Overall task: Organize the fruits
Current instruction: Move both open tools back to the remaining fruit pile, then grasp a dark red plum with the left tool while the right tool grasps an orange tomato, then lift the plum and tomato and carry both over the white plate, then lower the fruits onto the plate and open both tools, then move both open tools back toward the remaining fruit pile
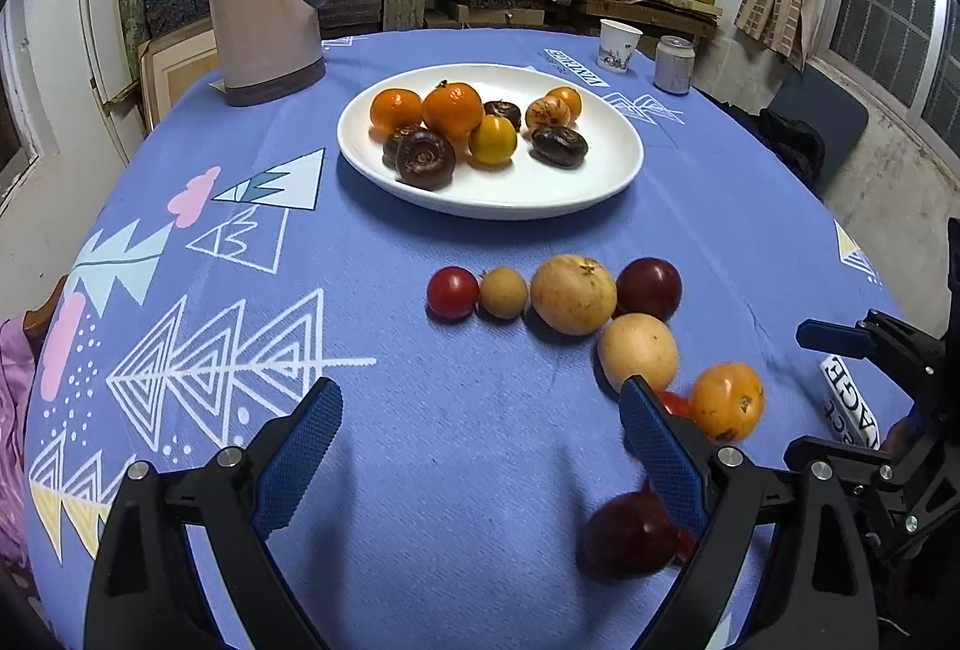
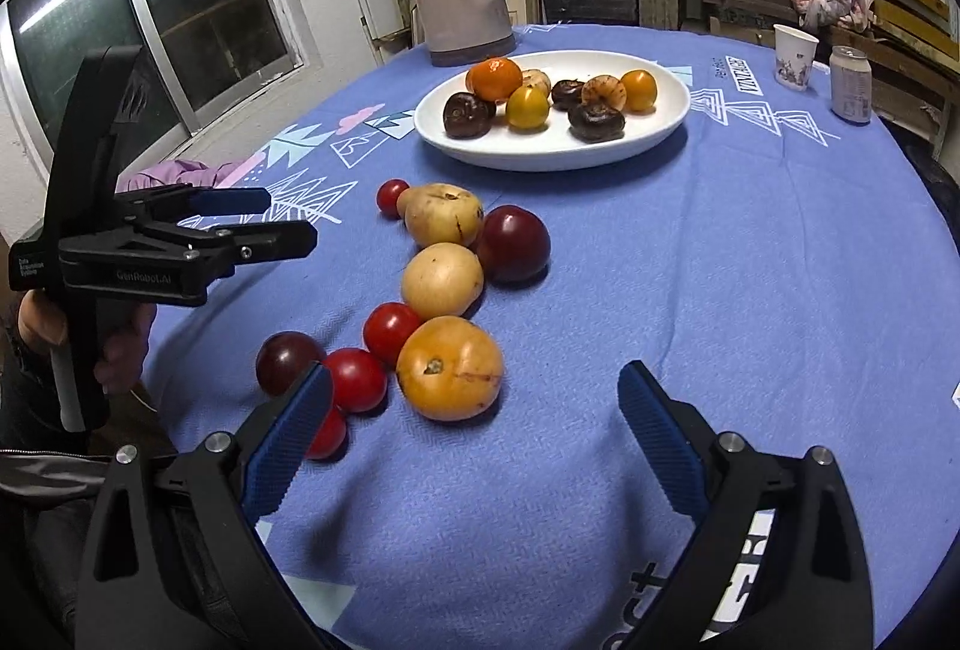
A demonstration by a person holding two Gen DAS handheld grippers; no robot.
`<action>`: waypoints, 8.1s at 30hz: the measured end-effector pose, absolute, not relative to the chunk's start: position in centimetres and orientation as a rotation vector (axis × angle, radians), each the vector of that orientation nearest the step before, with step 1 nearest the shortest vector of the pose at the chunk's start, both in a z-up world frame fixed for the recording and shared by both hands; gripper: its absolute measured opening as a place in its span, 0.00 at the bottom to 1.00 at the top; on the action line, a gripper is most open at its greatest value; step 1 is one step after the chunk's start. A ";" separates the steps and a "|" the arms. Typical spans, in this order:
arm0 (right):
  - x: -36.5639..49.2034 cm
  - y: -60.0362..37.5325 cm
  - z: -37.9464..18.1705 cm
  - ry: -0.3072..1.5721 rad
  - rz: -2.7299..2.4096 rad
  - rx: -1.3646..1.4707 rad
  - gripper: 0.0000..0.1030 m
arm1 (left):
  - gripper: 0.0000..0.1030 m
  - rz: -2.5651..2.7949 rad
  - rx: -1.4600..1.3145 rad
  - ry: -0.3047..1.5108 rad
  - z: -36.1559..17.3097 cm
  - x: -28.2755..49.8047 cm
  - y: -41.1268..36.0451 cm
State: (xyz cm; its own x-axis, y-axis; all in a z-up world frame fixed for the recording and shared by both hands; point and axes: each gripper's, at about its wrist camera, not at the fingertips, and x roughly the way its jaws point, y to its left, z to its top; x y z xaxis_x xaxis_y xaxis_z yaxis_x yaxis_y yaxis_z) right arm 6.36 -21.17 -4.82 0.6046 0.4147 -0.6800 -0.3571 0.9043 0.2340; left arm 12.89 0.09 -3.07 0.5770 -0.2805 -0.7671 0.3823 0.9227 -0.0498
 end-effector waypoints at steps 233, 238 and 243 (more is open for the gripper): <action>25.3 -22.0 -3.7 0.821 0.242 0.141 0.67 | 0.73 -0.366 0.050 0.904 -3.0 28.1 -4.9; 24.2 -21.8 -3.5 0.819 0.248 0.139 0.68 | 0.73 -0.372 0.052 0.888 -2.3 26.9 -4.5; 23.0 -21.4 -3.1 0.811 0.253 0.142 0.72 | 0.73 -0.377 0.055 0.873 -1.7 25.8 -4.0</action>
State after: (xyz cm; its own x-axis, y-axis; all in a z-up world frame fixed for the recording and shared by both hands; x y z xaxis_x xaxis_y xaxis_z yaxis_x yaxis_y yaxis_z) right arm 22.99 -21.44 -3.13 0.6610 0.2768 -0.6974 -0.1684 0.9605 0.2216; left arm 25.75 -4.04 -1.72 0.5810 -0.3003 -0.7565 0.3444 0.9328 -0.1058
